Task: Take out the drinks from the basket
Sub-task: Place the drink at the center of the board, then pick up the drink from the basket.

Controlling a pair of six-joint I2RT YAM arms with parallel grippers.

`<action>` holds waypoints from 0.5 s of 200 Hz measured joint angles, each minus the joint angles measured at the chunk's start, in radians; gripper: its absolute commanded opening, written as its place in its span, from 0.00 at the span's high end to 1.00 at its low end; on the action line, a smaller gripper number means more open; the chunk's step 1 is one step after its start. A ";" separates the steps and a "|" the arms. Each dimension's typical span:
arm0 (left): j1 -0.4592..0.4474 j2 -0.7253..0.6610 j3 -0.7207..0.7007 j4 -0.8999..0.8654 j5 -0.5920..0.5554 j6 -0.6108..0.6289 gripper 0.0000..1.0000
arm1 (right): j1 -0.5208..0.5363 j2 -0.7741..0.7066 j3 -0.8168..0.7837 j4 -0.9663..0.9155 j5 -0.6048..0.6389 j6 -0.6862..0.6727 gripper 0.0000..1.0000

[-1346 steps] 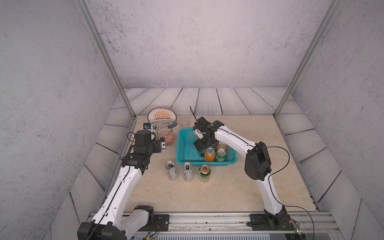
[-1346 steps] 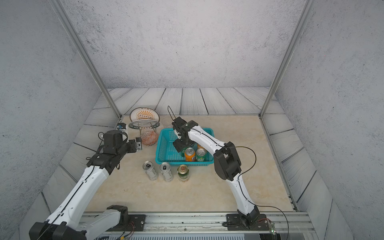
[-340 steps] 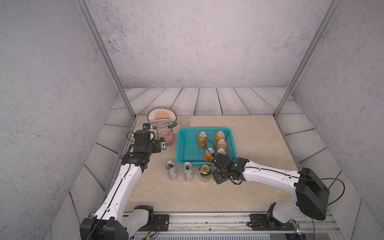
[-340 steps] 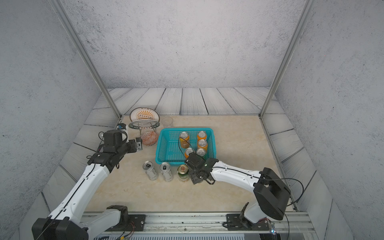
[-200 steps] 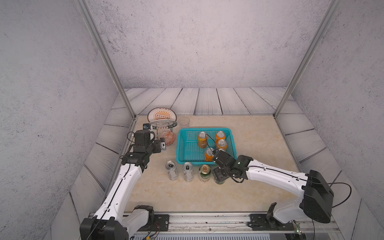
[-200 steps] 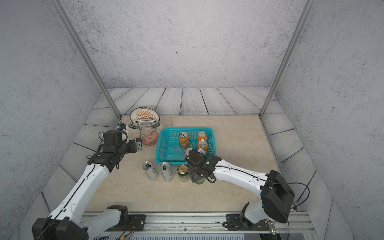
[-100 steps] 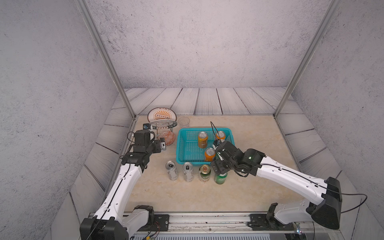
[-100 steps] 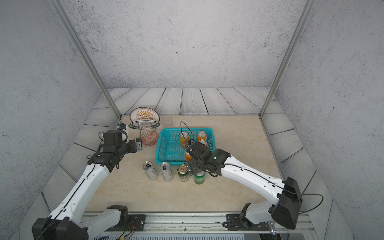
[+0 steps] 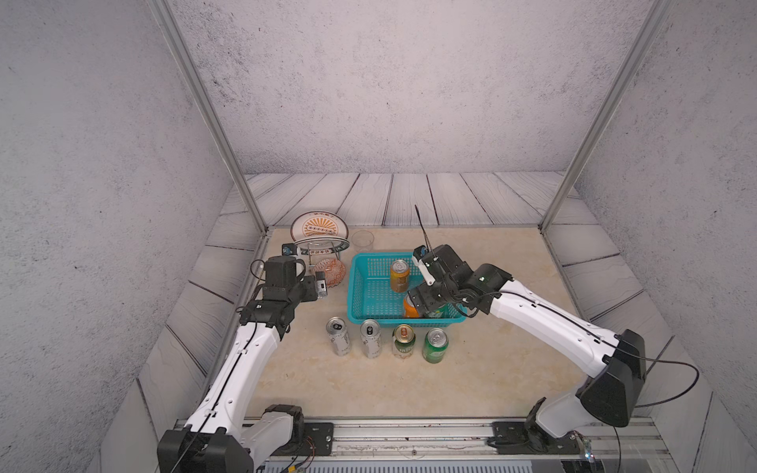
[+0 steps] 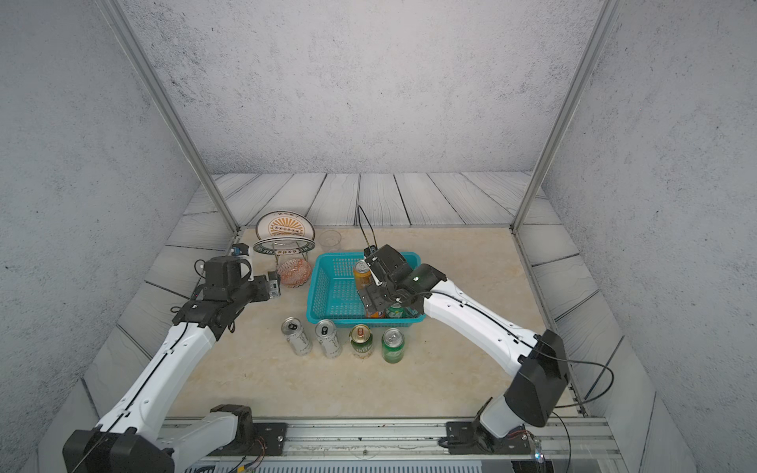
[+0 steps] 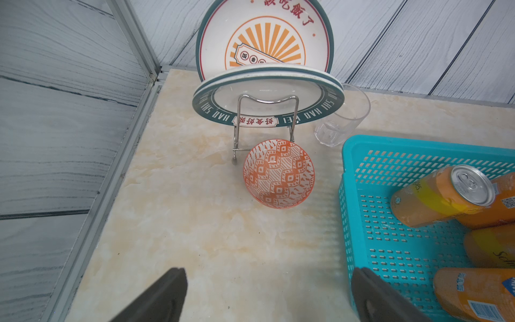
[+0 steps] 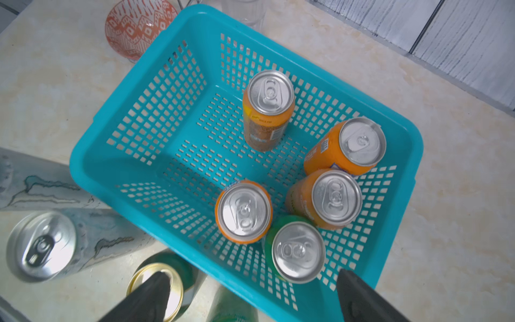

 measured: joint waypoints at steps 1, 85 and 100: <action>0.000 0.000 0.000 0.000 0.000 0.000 0.01 | -0.002 0.003 0.003 0.001 0.000 -0.001 0.02; 0.000 0.000 0.000 0.000 -0.001 0.000 0.01 | -0.077 0.314 0.292 0.030 -0.061 -0.087 0.02; 0.000 0.000 0.000 0.000 -0.001 0.000 0.01 | -0.088 0.368 0.336 0.027 -0.076 -0.093 0.02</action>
